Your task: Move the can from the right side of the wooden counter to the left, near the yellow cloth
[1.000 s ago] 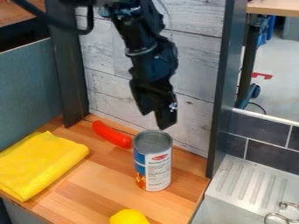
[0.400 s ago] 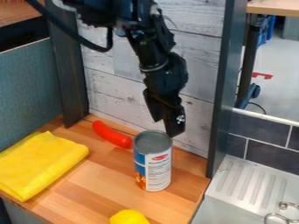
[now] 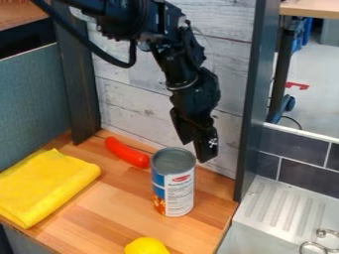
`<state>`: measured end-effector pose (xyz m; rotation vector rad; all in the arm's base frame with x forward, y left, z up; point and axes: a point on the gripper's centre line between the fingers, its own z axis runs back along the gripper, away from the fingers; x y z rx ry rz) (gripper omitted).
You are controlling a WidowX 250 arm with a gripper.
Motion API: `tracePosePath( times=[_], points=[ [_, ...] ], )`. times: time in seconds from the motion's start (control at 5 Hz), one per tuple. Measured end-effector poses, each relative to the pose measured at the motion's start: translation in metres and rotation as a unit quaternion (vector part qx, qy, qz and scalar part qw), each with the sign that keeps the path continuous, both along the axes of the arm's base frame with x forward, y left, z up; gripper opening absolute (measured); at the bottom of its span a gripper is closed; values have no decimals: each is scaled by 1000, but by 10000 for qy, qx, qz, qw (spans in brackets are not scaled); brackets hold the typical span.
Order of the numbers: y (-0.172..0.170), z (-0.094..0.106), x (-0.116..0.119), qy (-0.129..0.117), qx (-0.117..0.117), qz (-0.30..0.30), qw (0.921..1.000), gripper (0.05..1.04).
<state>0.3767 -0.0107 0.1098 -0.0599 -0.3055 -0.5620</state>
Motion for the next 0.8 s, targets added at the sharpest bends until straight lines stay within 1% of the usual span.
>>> tracePosePath(
  times=[0.2,0.4,0.6,0.8],
  points=[
    [0,-12,3,133,6,2,9999,999],
    [0,-11,9,89,17,-36,10000,999],
    [1,-20,12,194,17,1,9998,999],
    [3,-16,18,112,48,46,9999,999]
  ],
)
